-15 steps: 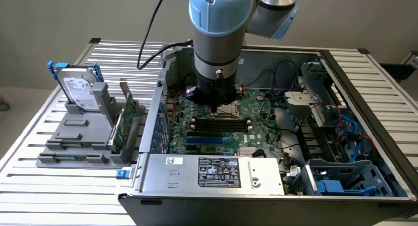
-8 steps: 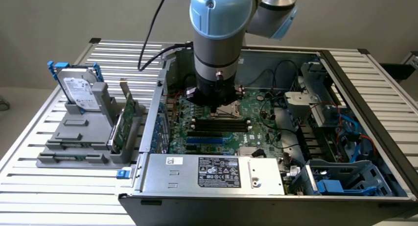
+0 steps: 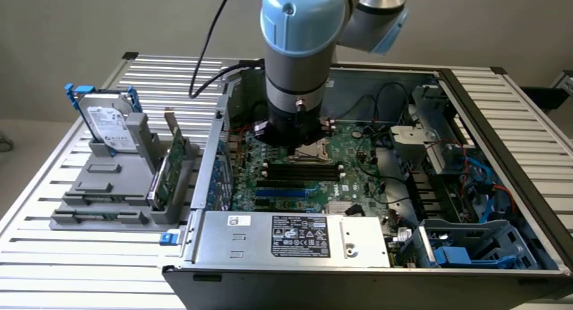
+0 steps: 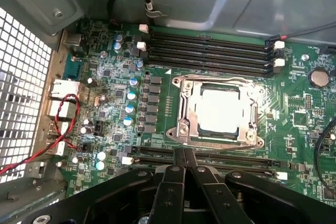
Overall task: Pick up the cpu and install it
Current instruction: 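Install the second cpu locking lever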
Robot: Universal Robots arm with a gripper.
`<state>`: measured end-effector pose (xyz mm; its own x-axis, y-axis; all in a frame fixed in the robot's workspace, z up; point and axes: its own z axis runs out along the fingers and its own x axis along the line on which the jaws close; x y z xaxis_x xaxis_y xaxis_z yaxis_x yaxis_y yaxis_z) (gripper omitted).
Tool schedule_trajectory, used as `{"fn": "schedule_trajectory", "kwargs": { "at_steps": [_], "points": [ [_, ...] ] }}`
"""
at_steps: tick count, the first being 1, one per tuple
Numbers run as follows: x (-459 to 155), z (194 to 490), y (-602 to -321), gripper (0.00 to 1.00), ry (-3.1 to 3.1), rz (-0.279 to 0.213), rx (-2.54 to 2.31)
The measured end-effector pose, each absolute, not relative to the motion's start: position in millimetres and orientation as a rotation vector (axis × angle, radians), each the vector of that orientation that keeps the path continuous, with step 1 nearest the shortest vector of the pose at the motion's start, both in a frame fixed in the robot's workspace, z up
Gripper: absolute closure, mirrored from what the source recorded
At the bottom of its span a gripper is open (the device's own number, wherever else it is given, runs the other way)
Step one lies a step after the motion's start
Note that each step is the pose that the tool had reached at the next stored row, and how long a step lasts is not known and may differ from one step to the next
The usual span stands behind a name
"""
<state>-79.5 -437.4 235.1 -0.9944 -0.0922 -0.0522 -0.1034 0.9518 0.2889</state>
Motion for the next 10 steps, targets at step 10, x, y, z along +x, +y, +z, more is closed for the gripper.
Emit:
{"fn": "schedule_trajectory", "kwargs": {
  "at_steps": [10],
  "points": [
    [-80.8, 228.4, -436.0, 0.89, 3.079, 0.461, -0.206]
  ]
}}
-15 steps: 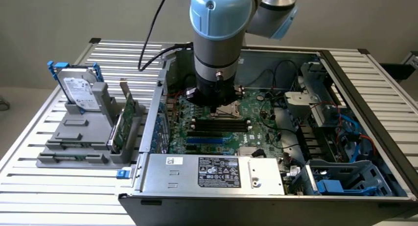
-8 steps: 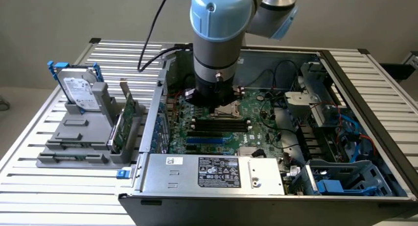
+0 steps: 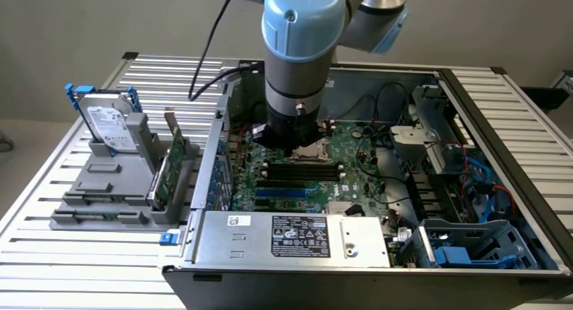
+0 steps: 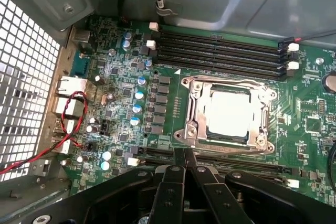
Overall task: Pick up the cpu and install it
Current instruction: 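Install the second cpu locking lever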
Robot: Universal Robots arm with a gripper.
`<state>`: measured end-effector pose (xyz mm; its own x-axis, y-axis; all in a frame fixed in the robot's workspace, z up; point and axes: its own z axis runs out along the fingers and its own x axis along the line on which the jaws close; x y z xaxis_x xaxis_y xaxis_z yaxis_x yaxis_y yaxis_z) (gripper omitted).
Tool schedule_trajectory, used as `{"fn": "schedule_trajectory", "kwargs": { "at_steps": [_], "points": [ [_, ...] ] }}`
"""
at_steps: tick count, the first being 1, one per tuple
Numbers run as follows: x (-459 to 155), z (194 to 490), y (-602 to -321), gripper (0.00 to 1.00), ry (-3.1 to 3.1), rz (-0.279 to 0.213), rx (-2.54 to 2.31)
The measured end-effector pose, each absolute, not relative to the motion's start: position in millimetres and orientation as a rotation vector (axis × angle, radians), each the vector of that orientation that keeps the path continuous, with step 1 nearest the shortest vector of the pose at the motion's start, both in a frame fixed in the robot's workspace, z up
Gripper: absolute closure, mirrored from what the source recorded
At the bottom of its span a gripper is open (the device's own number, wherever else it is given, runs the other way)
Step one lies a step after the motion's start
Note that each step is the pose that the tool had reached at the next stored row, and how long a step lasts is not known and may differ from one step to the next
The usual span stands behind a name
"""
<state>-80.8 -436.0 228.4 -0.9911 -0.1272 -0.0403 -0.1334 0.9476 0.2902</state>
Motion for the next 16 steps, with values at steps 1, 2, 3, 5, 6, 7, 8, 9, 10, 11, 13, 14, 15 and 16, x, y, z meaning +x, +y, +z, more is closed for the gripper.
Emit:
{"fn": "schedule_trajectory", "kwargs": {
  "at_steps": [1, 2, 3, 5, 6, 7, 8, 9, 10, 11, 13, 14, 15, 16],
  "points": [
    [-80.9, 227.4, -435.8, 0.89, 3.08, 0.461, -0.212],
    [-81.0, 226.5, -435.7, 0.89, 3.081, 0.462, -0.218],
    [-81.1, 225.6, -435.5, 0.89, 3.082, 0.462, -0.223],
    [-81.2, 223.9, -435.3, 0.89, 3.083, 0.462, -0.234],
    [-81.2, 223.1, -435.2, 0.89, 3.084, 0.463, -0.239],
    [-81.3, 222.3, -435.1, 0.89, 3.085, 0.463, -0.244],
    [-81.3, 221.5, -435.0, 0.89, 3.085, 0.463, -0.249],
    [-81.3, 220.7, -434.9, 0.89, 3.086, 0.464, -0.254],
    [-81.4, 220.0, -434.8, 0.89, 3.087, 0.464, -0.259],
    [-81.4, 219.4, -434.7, 0.89, 3.088, 0.464, -0.263],
    [-81.4, 218.1, -434.4, 0.89, 3.091, 0.465, -0.272],
    [-81.4, 217.4, -434.3, 0.89, 3.092, 0.466, -0.276],
    [-81.4, 216.7, -434.2, 0.89, 3.093, 0.466, -0.281],
    [-81.4, 215.9, -434.0, 0.89, 3.094, 0.466, -0.285]
  ]
}}
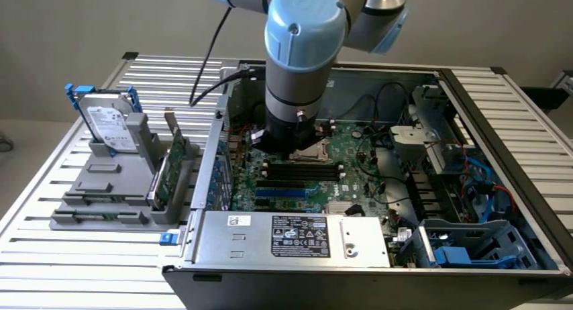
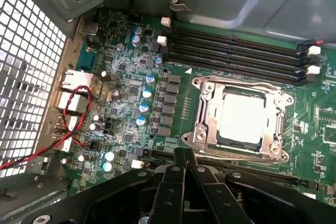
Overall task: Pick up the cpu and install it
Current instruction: 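Install the second cpu locking lever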
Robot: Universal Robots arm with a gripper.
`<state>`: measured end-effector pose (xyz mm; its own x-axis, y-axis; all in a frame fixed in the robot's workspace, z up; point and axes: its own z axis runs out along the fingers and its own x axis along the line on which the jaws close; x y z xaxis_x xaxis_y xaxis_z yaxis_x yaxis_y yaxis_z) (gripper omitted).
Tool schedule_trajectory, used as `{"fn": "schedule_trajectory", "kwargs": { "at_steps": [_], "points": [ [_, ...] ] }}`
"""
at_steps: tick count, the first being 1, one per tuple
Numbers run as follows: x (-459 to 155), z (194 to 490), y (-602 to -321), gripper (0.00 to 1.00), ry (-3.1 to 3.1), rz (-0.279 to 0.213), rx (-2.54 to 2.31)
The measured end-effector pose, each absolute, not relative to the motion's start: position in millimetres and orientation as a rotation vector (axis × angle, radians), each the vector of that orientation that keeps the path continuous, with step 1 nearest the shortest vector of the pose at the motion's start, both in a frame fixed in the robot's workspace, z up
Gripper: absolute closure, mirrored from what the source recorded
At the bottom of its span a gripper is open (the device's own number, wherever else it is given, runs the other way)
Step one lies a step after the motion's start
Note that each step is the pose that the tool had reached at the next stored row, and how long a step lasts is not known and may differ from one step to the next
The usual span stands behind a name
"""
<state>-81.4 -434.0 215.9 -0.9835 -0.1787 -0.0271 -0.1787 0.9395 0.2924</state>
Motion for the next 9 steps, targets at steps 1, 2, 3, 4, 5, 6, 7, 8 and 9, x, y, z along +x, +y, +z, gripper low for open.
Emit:
{"fn": "schedule_trajectory", "kwargs": {
  "at_steps": [1, 2, 3, 4, 5, 6, 7, 8, 9],
  "points": [
    [-81.4, 215.1, -433.8, 0.89, 3.094, 0.467, -0.289],
    [-81.4, 214.4, -433.6, 0.89, 3.095, 0.467, -0.293],
    [-81.4, 213.6, -433.5, 0.89, 3.096, 0.467, -0.297],
    [-81.4, 212.6, -433.3, 0.89, 3.097, 0.467, -0.302],
    [-81.4, 211.8, -433.1, 0.89, 3.097, 0.468, -0.306],
    [-81.4, 210.9, -432.8, 0.89, 3.097, 0.468, -0.31],
    [-81.3, 210.0, -432.5, 0.89, 3.098, 0.468, -0.314],
    [-81.3, 209.2, -432.2, 0.89, 3.098, 0.468, -0.318],
    [-81.4, 208.4, -431.9, 0.89, 3.098, 0.468, -0.322]
  ]
}}
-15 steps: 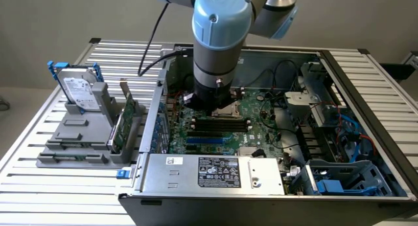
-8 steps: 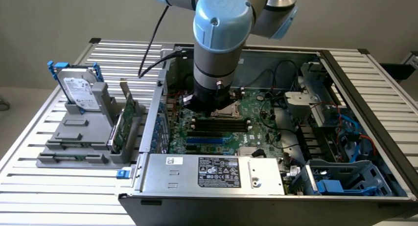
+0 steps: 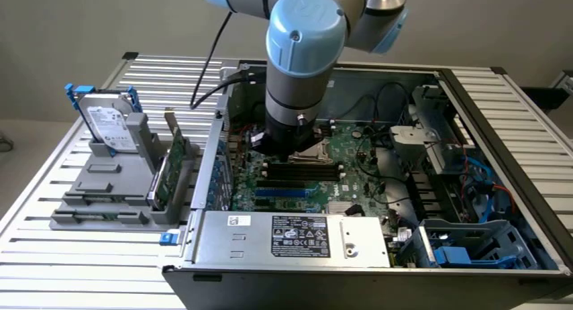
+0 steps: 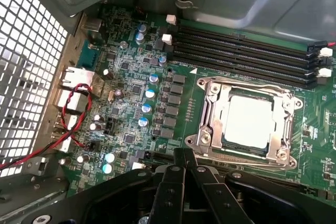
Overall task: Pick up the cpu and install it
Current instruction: 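Install the second cpu locking lever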
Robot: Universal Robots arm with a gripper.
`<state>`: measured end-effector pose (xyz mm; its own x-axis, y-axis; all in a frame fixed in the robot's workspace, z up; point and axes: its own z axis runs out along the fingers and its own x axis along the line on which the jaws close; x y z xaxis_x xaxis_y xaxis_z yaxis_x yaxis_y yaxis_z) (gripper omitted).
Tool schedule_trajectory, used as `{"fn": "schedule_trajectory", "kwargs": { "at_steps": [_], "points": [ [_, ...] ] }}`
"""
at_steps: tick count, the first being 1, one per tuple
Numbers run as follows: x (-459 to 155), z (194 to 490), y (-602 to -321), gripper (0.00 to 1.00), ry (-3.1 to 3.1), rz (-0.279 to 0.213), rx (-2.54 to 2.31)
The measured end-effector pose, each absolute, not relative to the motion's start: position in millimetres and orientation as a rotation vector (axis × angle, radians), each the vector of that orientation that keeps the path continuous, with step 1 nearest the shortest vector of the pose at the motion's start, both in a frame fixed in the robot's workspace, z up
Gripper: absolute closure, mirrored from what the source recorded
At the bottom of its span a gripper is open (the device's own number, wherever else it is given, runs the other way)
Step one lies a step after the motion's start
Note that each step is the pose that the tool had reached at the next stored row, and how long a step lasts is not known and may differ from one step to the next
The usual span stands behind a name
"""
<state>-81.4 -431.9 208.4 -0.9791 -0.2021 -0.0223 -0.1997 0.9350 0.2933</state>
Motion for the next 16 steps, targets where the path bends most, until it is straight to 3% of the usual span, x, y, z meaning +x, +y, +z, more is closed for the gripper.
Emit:
{"fn": "schedule_trajectory", "kwargs": {
  "at_steps": [16],
  "points": [
    [-81.4, 197.5, -425.9, 0.89, -3.069, -0.464, 0.372]
  ]
}}
